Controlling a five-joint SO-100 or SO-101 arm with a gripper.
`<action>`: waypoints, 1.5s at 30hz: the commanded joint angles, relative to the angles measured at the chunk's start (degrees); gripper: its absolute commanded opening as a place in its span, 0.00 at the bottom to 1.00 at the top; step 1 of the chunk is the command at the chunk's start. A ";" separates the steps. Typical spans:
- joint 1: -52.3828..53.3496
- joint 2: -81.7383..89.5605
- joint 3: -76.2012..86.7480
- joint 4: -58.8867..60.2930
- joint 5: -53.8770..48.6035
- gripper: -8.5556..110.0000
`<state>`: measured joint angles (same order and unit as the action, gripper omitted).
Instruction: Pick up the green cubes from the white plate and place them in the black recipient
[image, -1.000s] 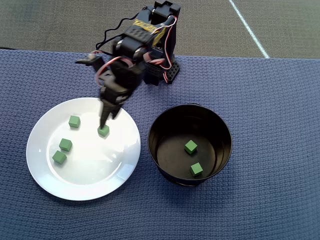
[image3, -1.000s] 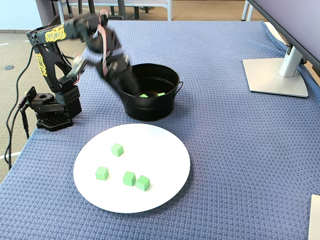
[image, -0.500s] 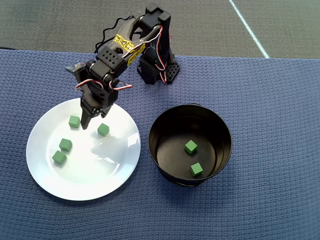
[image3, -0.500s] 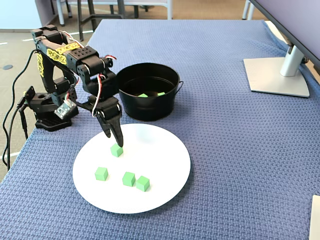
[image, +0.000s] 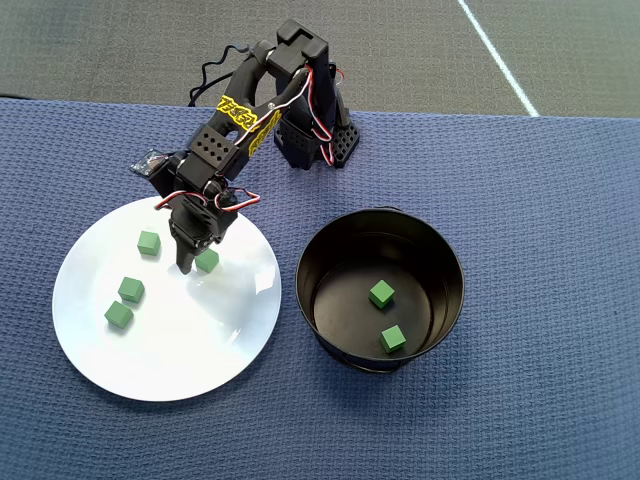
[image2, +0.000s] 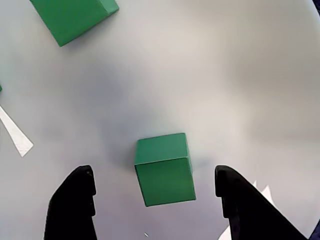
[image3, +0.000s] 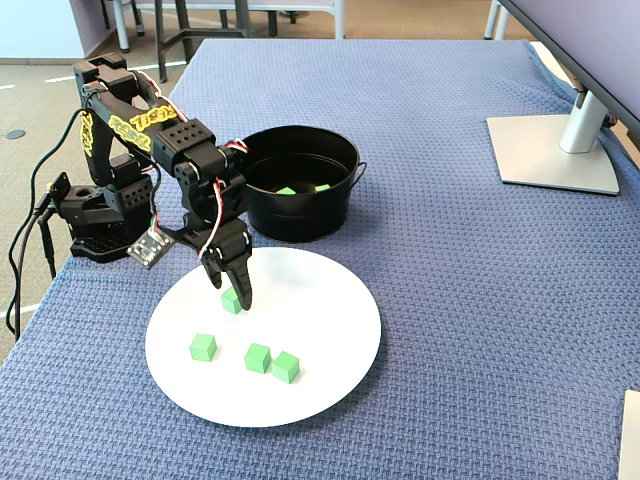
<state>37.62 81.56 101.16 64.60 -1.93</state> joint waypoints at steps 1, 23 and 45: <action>-0.62 0.00 0.00 -1.85 -3.60 0.26; 0.09 -0.79 1.05 -5.98 -8.44 0.07; -38.58 37.44 -18.37 20.21 15.38 0.07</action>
<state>10.46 116.89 88.07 85.61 9.40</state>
